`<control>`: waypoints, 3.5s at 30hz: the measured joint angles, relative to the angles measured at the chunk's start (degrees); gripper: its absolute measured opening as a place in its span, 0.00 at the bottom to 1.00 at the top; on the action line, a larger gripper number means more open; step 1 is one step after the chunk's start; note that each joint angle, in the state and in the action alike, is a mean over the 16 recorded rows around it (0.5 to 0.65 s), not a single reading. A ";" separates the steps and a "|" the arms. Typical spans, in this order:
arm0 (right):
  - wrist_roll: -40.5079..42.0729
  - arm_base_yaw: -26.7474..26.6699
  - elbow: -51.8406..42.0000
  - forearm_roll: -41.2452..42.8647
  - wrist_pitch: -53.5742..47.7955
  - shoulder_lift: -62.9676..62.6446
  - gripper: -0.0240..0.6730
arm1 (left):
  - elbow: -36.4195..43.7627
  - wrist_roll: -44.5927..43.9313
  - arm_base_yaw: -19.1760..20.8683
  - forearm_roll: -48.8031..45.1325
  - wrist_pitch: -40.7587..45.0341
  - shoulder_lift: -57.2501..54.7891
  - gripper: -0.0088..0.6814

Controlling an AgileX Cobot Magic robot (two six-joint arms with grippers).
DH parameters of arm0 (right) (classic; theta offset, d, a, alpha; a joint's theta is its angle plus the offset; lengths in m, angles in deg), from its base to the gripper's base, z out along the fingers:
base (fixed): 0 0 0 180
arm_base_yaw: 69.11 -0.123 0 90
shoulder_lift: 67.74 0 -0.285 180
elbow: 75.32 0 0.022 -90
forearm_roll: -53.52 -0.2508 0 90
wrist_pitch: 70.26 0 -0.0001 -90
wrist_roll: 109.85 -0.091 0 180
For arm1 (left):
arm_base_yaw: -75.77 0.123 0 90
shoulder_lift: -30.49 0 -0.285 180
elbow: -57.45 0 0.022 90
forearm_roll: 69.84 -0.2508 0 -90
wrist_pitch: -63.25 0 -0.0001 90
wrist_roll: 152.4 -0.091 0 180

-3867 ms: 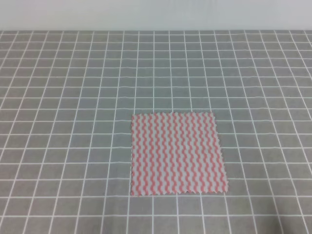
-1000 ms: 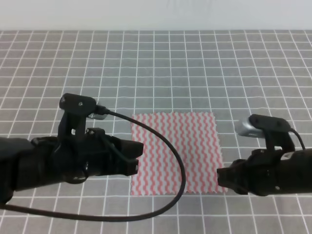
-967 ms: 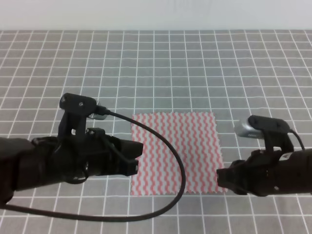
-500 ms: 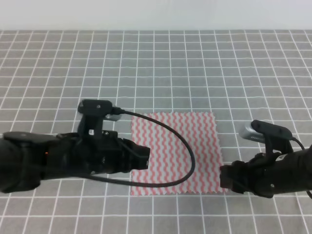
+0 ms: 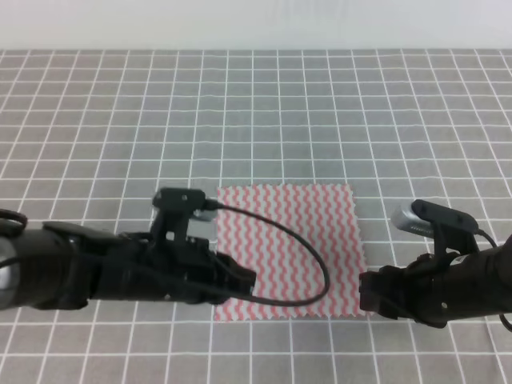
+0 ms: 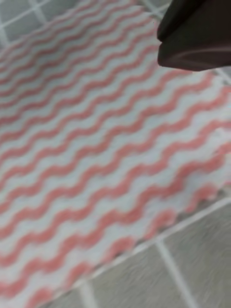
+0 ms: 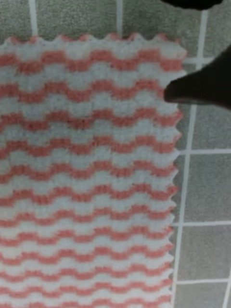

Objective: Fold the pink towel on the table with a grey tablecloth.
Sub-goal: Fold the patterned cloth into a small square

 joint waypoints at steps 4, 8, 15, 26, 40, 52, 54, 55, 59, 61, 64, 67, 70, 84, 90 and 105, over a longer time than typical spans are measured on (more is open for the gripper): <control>0.03 -0.01 0.00 -0.34 -0.08 0.06 0.49 | -0.04 0.26 0.00 -1.07 0.60 -1.92 0.01; 0.05 -0.01 0.00 -0.66 -0.12 0.13 0.49 | -0.02 0.60 0.00 -2.04 1.15 -3.70 0.01; 0.06 -0.01 0.30 -1.04 -0.29 1.20 0.49 | -0.06 0.75 0.00 -2.32 1.24 -5.61 0.01; 0.07 -0.01 1.12 -1.93 -0.41 3.21 0.49 | -0.08 0.64 0.00 -2.30 1.36 -6.38 0.01; 0.22 -0.01 1.26 -3.80 -0.10 3.34 0.49 | -0.09 0.56 0.00 -2.29 1.36 -6.46 0.01; 0.23 -0.01 3.12 -3.51 -2.44 4.42 0.47 | -0.04 0.56 0.00 -2.37 1.46 -6.34 0.01; 0.23 -0.01 3.54 -3.11 -2.94 4.66 0.46 | -0.04 0.56 0.00 -2.39 1.47 -6.38 0.01; 0.23 -0.01 3.74 -2.91 -3.19 4.79 0.46 | -0.04 0.56 0.00 -2.41 1.48 -6.38 0.01; 0.23 -0.01 4.27 -1.82 -3.87 5.23 0.45 | -0.04 0.56 0.00 -2.56 1.53 -6.29 0.01; 0.23 0.01 4.36 -1.05 -3.99 5.20 0.44 | -0.04 0.56 0.00 -2.64 1.56 -6.29 0.01; 0.21 0.03 4.45 0.08 -4.19 5.16 0.44 | -0.06 0.56 0.00 -2.74 1.61 -6.29 0.01; 0.19 0.03 4.53 0.93 -4.36 5.16 0.44 | -0.09 0.56 0.00 -2.80 1.64 -6.29 0.01; 0.17 0.03 4.55 1.88 -4.45 5.16 0.44 | -0.09 0.56 0.00 -2.92 1.59 -6.29 0.01; 0.16 0.00 4.55 2.47 -4.02 5.20 0.44 | 0.04 0.58 0.00 -3.44 2.33 -6.42 0.01; 0.77 -0.01 4.55 -0.14 -3.82 5.28 0.44 | 0.11 0.59 0.00 -3.58 2.70 -6.42 0.01; 1.70 0.10 4.87 -0.86 -3.74 7.42 0.34 | 0.04 0.57 0.00 -3.51 2.38 -6.25 0.01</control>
